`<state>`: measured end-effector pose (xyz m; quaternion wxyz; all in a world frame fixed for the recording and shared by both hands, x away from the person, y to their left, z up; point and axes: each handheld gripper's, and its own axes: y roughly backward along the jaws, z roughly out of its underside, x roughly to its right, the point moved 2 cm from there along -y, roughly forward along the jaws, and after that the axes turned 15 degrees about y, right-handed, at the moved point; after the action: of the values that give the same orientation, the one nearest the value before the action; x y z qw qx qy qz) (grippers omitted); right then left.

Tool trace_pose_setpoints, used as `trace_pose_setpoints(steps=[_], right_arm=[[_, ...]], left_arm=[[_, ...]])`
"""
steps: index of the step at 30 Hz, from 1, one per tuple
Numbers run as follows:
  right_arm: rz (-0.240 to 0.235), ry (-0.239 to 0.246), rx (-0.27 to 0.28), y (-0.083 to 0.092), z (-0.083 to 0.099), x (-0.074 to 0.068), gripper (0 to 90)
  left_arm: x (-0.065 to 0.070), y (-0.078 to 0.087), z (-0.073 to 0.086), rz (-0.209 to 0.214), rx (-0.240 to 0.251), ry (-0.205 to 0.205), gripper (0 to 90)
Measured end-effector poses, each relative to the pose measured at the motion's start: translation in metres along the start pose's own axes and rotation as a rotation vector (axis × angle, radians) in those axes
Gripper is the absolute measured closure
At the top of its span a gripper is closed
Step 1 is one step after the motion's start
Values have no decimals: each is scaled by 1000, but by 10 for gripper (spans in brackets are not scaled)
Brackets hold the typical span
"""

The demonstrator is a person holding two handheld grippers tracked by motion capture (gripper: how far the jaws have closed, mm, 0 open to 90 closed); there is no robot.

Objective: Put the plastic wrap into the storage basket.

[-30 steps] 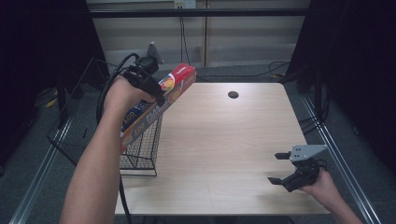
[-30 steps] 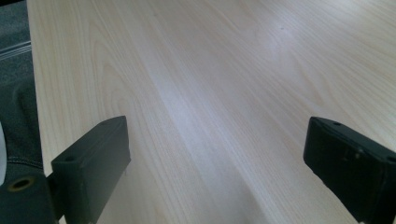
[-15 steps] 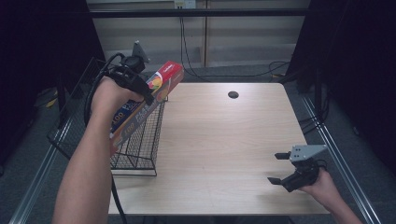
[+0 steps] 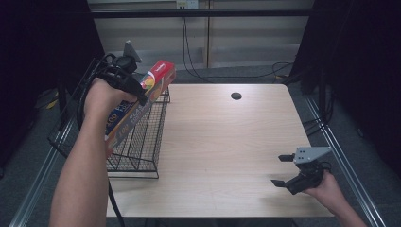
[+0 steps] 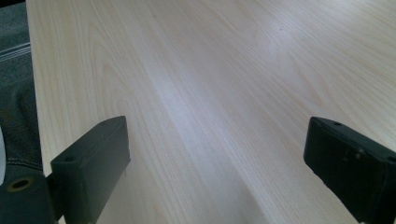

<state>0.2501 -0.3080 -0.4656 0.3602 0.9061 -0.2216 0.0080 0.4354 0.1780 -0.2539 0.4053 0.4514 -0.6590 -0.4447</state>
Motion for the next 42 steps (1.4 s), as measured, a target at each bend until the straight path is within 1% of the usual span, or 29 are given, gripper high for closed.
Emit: trace_pose_setpoints(steps=[1,3,4,5,6,9,10,12,13,14,15,16,17,18,19,21,22,23,24,25,26,29,30,32,33,34,35,39,42], right_arm=[[0,0,0,0,0,0,69],[-2,2,0,0,0,0,69],[-8,2,2,-1,0,0,69],[-11,2,1,-1,0,0,68],[-13,3,0,-1,0,-1,69],[-11,5,2,-1,0,-1,69],[-10,5,2,-1,0,0,69],[-8,2,4,-1,-1,-1,69],[0,6,6,-1,-1,0,69],[0,6,5,-1,-1,0,69],[-8,2,4,-1,-1,-1,69],[-9,3,5,-1,-1,-1,69],[-8,5,6,-1,-1,0,69],[-8,5,6,-1,-1,0,69],[-10,4,5,-1,-1,-1,69],[-6,8,6,-1,-1,0,69],[-6,7,5,-2,-1,0,69],[-3,6,6,-2,-1,0,69],[-12,2,6,-2,-1,-1,69],[-9,4,4,-2,-1,-1,69],[-8,5,3,-2,-1,-1,69],[-3,5,6,-2,-1,0,69],[-8,2,9,-2,-1,0,69],[-5,4,8,-2,-1,0,69],[-12,3,6,-2,-1,-1,69],[-11,5,2,-3,-1,-1,69],[-11,8,2,-3,-1,-1,69],[-14,4,8,-2,-2,-1,70],[-6,5,7,-2,-1,-1,70]], left_arm=[[-1,0,0,-4,2,1,443],[-1,0,0,-2,11,18,443],[-3,2,0,-7,-2,3,443],[-3,1,0,-5,5,13,443],[-4,2,0,-6,4,10,443],[-5,2,0,-1,13,27,443],[-7,2,0,-3,8,22,443],[-9,3,0,-11,11,29,444],[-9,3,1,-11,14,42,444],[-11,4,1,-18,8,34,445],[-13,3,1,-17,21,42,445],[-13,3,1,-16,22,51,444],[-15,4,1,-25,16,46,444],[-16,4,1,-21,20,56,444],[-18,5,1,-27,16,56,444],[-20,5,2,-33,26,69,444],[-22,5,2,-35,31,68,444],[-25,5,3,-27,32,81,444],[-27,6,2,-23,32,83,444],[-27,5,3,-31,37,94,444],[-29,6,3,-38,34,93,444],[-34,6,4,-44,39,111,444],[-35,6,5,-46,40,115,444],[-38,7,6,-47,54,138,443],[-40,7,6,-50,56,139,443],[-41,8,7,-44,57,147,444],[-43,8,7,-50,57,147,443],[-51,10,9,-52,66,171,443],[-55,11,11,-61,69,187,443]])
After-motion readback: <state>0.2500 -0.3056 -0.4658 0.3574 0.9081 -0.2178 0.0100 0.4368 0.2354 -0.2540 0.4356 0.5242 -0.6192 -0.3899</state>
